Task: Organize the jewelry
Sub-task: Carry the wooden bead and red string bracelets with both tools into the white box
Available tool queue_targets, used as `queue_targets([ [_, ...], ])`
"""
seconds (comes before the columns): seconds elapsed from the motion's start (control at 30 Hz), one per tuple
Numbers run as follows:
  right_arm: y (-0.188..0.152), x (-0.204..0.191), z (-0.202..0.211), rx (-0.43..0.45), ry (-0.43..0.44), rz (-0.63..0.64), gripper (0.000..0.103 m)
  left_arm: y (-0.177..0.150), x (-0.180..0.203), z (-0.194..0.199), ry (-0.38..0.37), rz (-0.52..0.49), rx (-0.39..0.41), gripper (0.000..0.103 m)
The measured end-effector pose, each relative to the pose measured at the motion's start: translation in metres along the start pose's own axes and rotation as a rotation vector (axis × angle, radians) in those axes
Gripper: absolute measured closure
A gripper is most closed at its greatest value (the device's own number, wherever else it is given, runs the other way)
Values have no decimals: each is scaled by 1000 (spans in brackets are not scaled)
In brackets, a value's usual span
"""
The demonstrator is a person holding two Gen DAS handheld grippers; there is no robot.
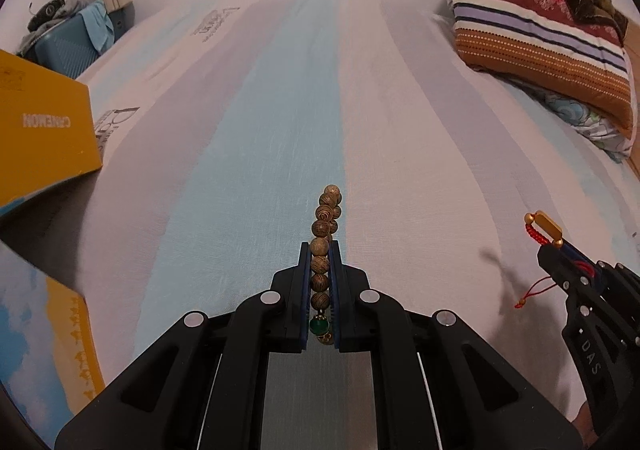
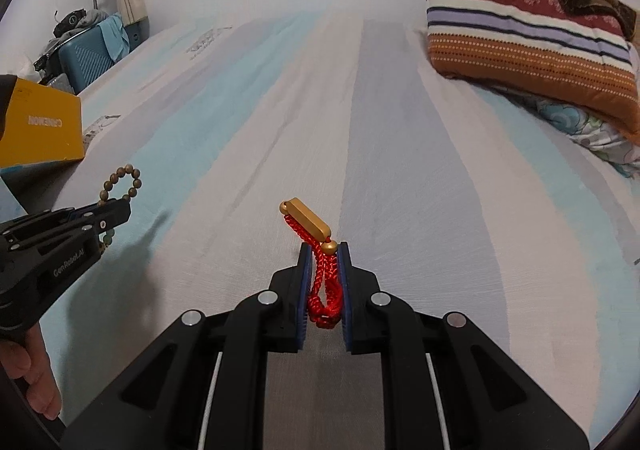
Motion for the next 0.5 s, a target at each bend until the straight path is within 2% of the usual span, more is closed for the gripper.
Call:
queue_targets([
  [0.23, 1, -12, 40, 30, 21, -23, 91, -12, -6, 42, -9, 4, 22, 96],
  [0.5, -16, -35, 94, 47, 28, -8, 91, -40, -26, 103, -4, 12, 43, 96],
])
Point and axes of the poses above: each gripper's, at about its wrist camera, not at the fingertips, and z roughly against the way its jaws point, x to its right, y to its top, the point moved 8 cm from there along -z, roughly the way its jaws point, and after that the axes turned 8 degrees about y, right-handed, at the moved point
